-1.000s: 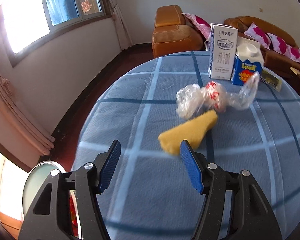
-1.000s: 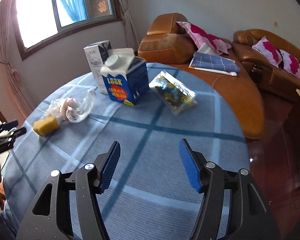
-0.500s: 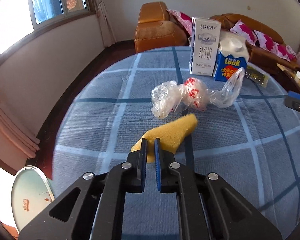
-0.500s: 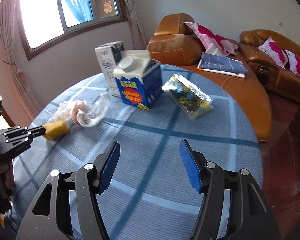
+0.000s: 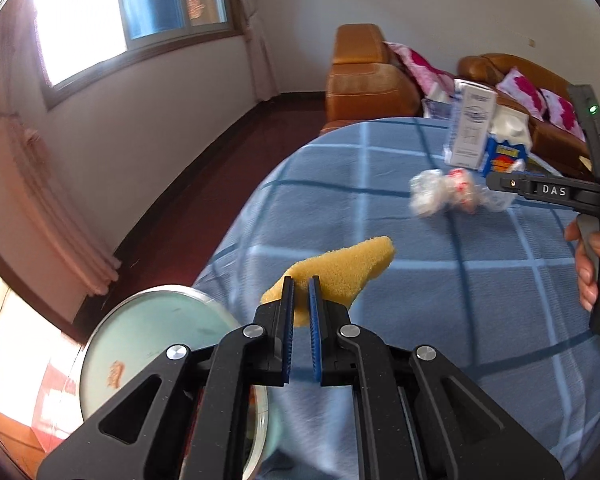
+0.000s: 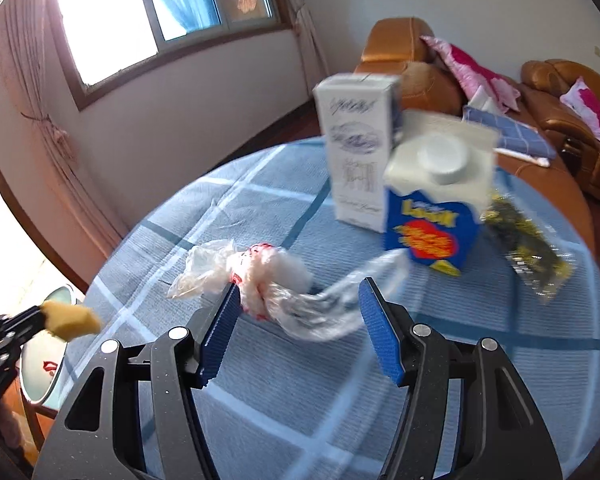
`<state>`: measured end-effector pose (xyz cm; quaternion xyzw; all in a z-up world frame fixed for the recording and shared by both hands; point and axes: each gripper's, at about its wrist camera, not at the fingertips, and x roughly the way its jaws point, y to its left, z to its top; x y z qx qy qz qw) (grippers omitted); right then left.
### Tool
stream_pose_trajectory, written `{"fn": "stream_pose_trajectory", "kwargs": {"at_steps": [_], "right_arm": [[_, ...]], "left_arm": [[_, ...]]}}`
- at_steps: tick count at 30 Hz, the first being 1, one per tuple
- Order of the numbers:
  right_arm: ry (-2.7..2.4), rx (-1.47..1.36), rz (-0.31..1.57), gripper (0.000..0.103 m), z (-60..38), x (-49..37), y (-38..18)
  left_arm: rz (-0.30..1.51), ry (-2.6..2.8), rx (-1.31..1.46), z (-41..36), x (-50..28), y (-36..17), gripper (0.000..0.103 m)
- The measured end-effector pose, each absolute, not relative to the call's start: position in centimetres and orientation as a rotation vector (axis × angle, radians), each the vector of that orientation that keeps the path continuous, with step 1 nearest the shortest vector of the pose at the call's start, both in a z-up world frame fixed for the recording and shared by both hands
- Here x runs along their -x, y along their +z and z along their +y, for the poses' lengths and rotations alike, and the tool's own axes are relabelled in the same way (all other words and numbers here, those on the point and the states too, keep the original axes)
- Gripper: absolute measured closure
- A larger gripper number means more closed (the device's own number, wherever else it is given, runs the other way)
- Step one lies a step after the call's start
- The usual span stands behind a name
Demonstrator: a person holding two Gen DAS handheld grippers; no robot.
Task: Collect trash
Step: 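Grasp the clear plastic bag with red print with the right gripper, then carry the yellow sponge and clear bag over the green bin with both grippers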
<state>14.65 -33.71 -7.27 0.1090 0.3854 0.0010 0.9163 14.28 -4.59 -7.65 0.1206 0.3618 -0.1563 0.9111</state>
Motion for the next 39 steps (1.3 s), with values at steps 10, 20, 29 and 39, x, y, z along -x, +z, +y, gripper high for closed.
{"fn": "stream_pose_trajectory", "kwargs": {"at_steps": [10, 20, 29, 39], "right_arm": [[0.047, -0.215, 0.874, 0.096, -32.8, -16.4, -9.9], [0.099, -0.080, 0.793, 0.100, -29.9, -14.4, -7.2], [0.237, -0.049, 0.752, 0.100, -25.7, -14.1, -5.0], [0.350, 0.052, 0.735, 0.100, -19.6, -14.0, -4.7]], "left_arm": [[0.774, -0.263, -0.230, 0.0, -14.0, -8.4, 0.096], [0.754, -0.210, -0.237, 2.6, -12.6, -7.4, 0.096], [0.765, -0.131, -0.256, 6.0, -10.8, -7.4, 0.096], [0.791, -0.037, -0.287, 9.3, -9.4, -8.1, 0.096]]}}
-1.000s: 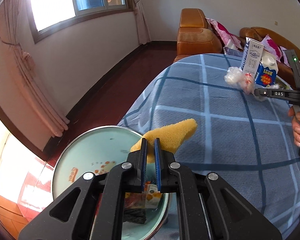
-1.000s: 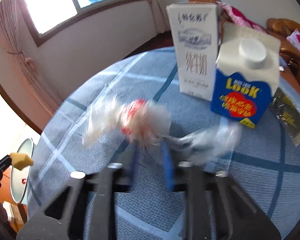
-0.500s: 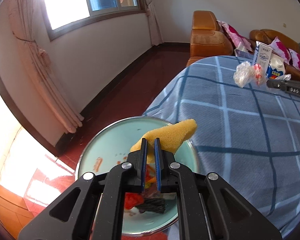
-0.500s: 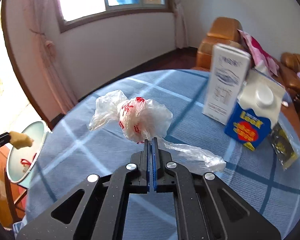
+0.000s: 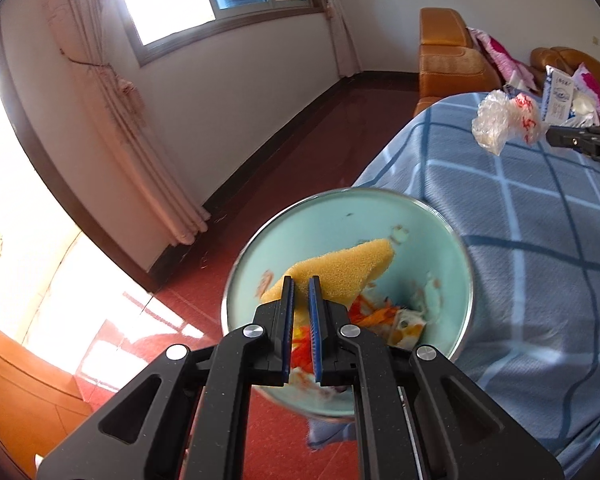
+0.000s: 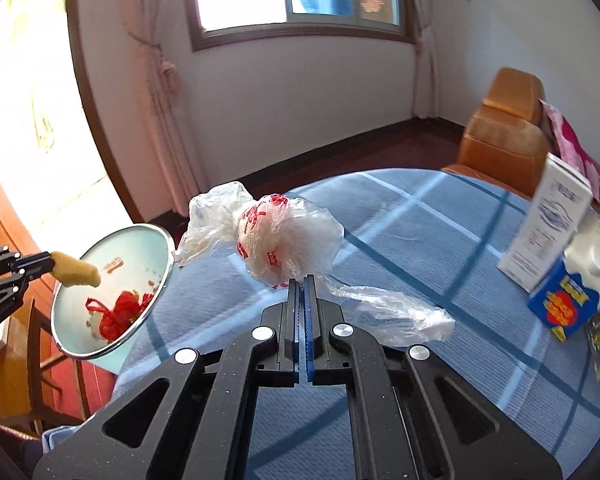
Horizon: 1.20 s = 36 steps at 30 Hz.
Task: Collect trash
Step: 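Carry the yellow sponge and clear bag over the green bin with both grippers, then hold the sponge and clear bag above the green bin with both grippers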
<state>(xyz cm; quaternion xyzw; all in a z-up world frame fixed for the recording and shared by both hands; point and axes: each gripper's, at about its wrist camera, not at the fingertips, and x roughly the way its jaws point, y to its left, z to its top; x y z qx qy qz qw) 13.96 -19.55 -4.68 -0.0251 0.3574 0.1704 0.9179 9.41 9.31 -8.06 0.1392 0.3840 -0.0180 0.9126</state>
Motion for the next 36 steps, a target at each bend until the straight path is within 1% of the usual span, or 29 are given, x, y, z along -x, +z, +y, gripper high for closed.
{"fn": "stream_pose_trajectory", "kwargs": {"at_steps": [16, 36], "right_arm": [[0.471, 0.148, 0.711, 0.100, -13.9, -13.1, -4.8], [0.525, 0.204, 0.703, 0.100, -10.4, -12.6, -4.8]], "left_arm": [[0.784, 0.026, -0.304, 11.4, -8.4, -8.4, 0.096], [0.792, 0.044, -0.291, 12.3, -8.2, -8.6, 0.096]]}}
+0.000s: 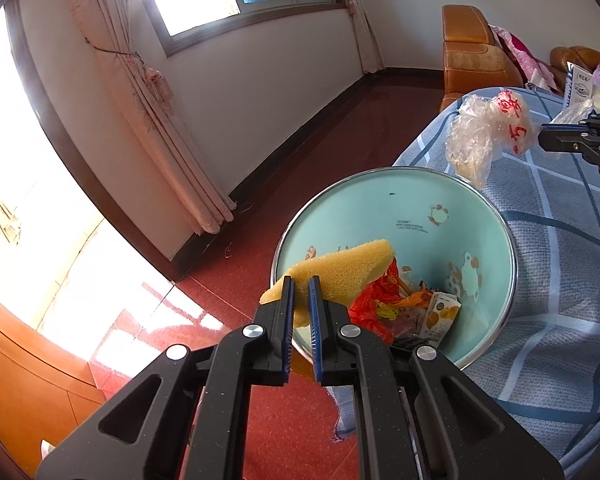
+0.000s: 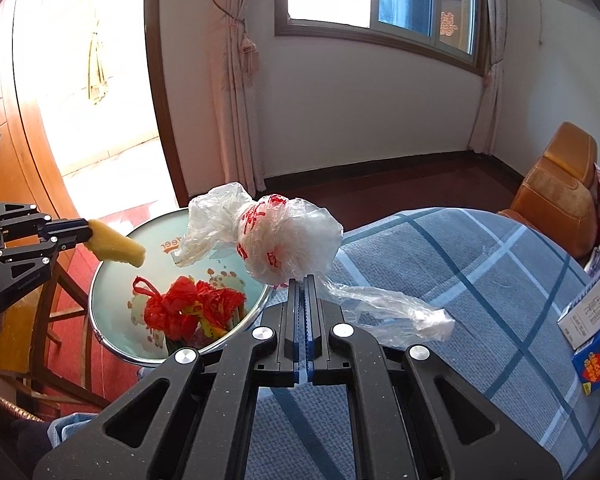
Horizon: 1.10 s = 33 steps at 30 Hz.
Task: Collect trash
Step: 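Hold the sponge and clear bag above the green bin with both grippers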
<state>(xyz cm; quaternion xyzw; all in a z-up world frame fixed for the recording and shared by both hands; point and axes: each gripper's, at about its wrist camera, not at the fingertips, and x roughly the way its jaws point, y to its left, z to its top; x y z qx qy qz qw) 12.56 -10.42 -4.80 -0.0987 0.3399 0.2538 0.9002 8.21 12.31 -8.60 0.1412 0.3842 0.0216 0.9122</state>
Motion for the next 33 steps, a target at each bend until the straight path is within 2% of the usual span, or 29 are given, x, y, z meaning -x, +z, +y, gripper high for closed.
{"fn": "stream_pose_trajectory", "kwargs": {"at_steps": [33], "right_arm": [[0.556, 0.236, 0.708, 0.100, -8.4, -12.3, -4.9]], "left_arm": [[0.795, 0.061, -0.274, 12.9, -8.2, -9.1, 0.096]]}}
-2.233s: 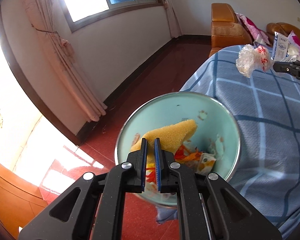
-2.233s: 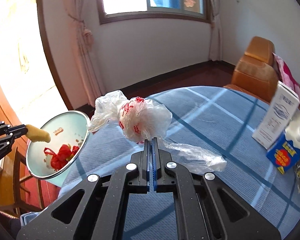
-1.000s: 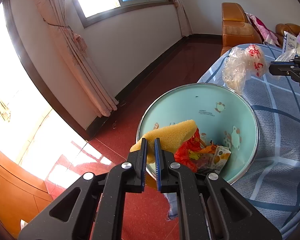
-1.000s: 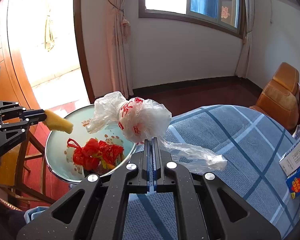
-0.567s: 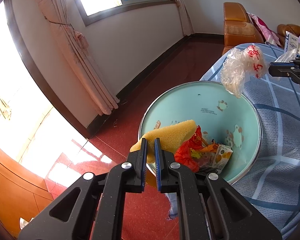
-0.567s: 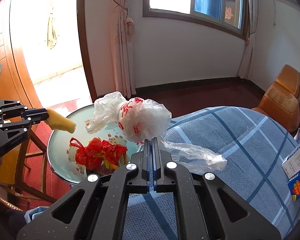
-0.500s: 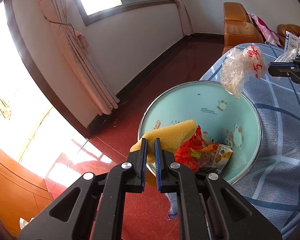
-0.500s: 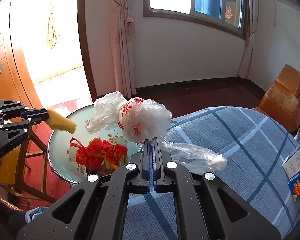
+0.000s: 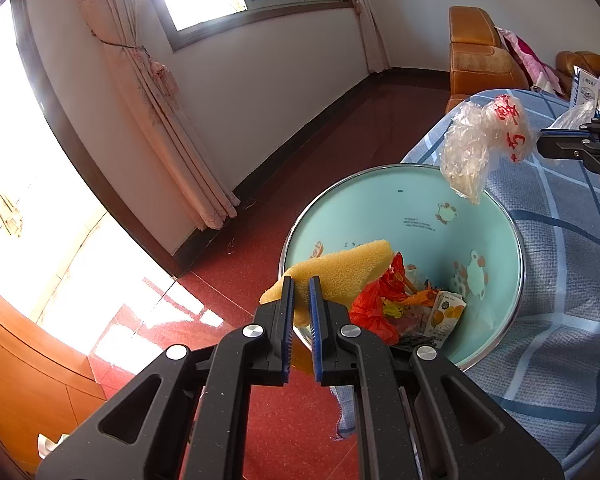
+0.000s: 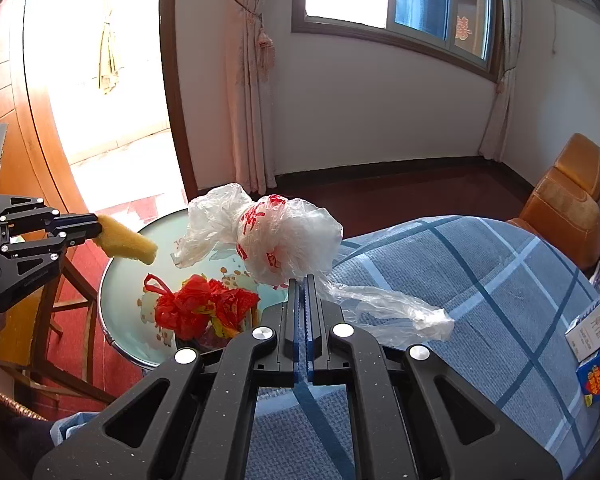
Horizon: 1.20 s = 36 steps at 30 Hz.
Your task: Collect trash
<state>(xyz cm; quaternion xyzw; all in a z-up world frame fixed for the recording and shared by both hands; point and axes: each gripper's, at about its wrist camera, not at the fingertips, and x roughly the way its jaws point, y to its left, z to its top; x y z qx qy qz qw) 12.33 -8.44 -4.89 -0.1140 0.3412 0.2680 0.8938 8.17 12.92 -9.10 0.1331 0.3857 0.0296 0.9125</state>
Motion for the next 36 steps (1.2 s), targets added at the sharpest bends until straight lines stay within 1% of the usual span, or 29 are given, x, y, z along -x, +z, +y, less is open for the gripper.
{"fn": "stream_pose_trajectory", "kwargs": {"at_steps": [20, 21, 22, 23, 24, 25, 26, 28, 29, 30, 32, 33, 34, 35, 36], "right_arm": [[0.592, 0.247, 0.709, 0.100, -7.4, -12.2, -4.9], [0.610, 0.246, 0.715, 0.099, -7.3, -12.1, -5.0], [0.623, 0.250, 0.716, 0.098, -7.1, -12.1, -5.0], [0.630, 0.253, 0.713, 0.085, -7.0, -11.9, -5.0], [0.635, 0.253, 0.702, 0.072, -7.0, -11.8, -5.0], [0.637, 0.247, 0.697, 0.062, -7.0, -11.6, -4.9], [0.639, 0.239, 0.698, 0.062, -7.1, -11.7, -4.9], [0.627, 0.233, 0.696, 0.062, -7.4, -11.6, -4.8], [0.621, 0.229, 0.692, 0.062, -7.7, -11.6, -4.8], [0.610, 0.220, 0.688, 0.061, -8.2, -11.6, -4.7], [0.590, 0.193, 0.677, 0.057, -9.3, -11.3, -4.2], [0.578, 0.168, 0.669, 0.057, -10.2, -10.9, -3.9], [0.567, 0.146, 0.662, 0.054, -10.9, -10.6, -3.6], [0.549, 0.119, 0.654, 0.052, -11.8, -10.0, -3.3], [0.534, 0.106, 0.648, 0.052, -12.5, -9.7, -3.1]], "left_arm": [[0.797, 0.052, -0.264, 12.8, -8.2, -8.8, 0.094], [0.796, 0.052, -0.260, 12.8, -8.2, -8.7, 0.090], [0.793, 0.050, -0.253, 12.8, -8.1, -8.7, 0.090], [0.794, 0.048, -0.251, 12.8, -8.1, -8.7, 0.083], [0.793, 0.047, -0.252, 12.6, -8.1, -8.7, 0.072], [0.791, 0.048, -0.252, 12.6, -8.1, -8.7, 0.067], [0.786, 0.049, -0.250, 12.5, -8.0, -8.6, 0.060], [0.781, 0.040, -0.235, 12.5, -7.9, -8.4, 0.057], [0.774, 0.039, -0.227, 12.5, -7.9, -8.2, 0.049], [0.758, 0.045, -0.216, 12.6, -7.7, -7.8, 0.038], [0.732, 0.047, -0.197, 12.7, -7.4, -7.2, 0.032], [0.717, 0.039, -0.188, 12.6, -7.2, -6.7, 0.032], [0.703, 0.036, -0.184, 12.5, -7.0, -6.4, 0.031], [0.689, 0.038, -0.179, 12.4, -6.8, -6.0, 0.029], [0.672, 0.037, -0.169, 12.3, -6.5, -5.6, 0.025]]}}
